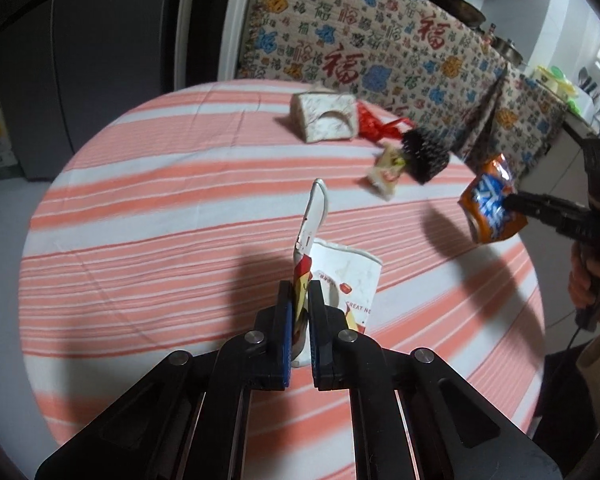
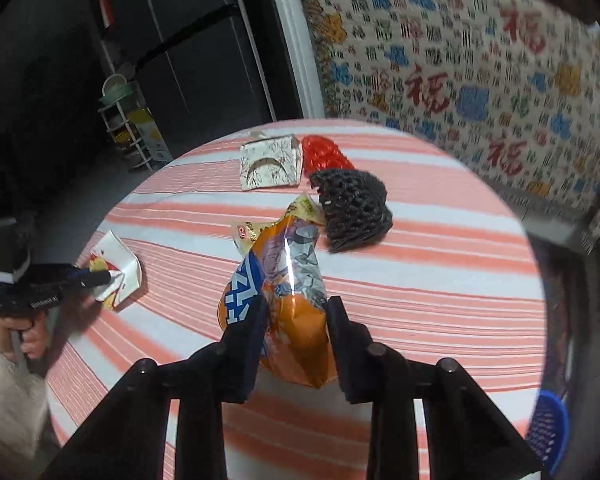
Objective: Collect trash
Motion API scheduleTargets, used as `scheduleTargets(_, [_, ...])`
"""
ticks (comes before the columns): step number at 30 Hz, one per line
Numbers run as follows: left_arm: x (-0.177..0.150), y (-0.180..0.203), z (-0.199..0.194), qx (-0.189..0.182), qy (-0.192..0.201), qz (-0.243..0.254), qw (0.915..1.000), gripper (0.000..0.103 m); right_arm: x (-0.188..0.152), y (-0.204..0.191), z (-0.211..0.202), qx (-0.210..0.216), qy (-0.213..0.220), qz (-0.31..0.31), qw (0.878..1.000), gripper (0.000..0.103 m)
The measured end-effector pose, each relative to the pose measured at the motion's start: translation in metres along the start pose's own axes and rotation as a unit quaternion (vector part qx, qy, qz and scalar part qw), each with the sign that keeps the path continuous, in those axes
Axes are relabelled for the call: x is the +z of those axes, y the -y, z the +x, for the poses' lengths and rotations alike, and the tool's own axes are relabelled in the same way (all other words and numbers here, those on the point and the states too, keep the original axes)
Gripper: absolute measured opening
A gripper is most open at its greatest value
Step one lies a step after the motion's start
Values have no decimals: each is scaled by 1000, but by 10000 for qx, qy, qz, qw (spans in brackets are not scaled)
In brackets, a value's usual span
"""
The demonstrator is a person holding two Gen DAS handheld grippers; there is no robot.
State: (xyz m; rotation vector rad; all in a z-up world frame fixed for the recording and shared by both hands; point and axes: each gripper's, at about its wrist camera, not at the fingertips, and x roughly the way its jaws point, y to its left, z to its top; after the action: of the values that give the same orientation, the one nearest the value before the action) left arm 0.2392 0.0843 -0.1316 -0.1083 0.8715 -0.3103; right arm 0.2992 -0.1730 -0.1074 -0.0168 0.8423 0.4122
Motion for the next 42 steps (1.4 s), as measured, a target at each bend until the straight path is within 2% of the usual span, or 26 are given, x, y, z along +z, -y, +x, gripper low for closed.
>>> scheduleTargets(2, [4, 15, -3, -74, 69, -2, 9999, 5, -4, -6, -12, -189, 156, -138, 9996, 31])
scheduleTargets(9, [11, 75, 10, -174, 76, 129, 9997, 5, -17, 2, -32, -469, 311, 10, 9984, 31])
scheduleTargets(14, [14, 112, 27, -76, 5, 366, 9993, 5, -25, 15, -41, -519, 320, 143, 9980, 31])
scheduleTargets(19, [18, 132, 31, -165, 18, 337, 9993, 5, -32, 26, -50, -548, 405, 260, 9973, 31])
scheduleTargets(24, [21, 159, 39, -210, -68, 528, 9984, 5, -39, 39, -55, -568, 423, 408, 9967, 31])
scheduleTargets(28, [29, 184, 41, -336, -60, 638, 9974, 5, -44, 57, -74, -649, 602, 595, 9943, 31])
scheduleTargets(31, [37, 214, 43, -492, -28, 836, 9953, 5, -48, 78, -96, -788, 735, 776, 9911, 31])
scheduleTargets(35, [44, 272, 47, -833, -2, 1206, 9892, 5, -61, 113, -132, -1188, 882, 957, 9844, 31])
scheduleTargets(42, [45, 377, 83, -1378, -228, 1668, 9760, 5, -105, 188, -181, -1956, 803, 1472, 9662, 32])
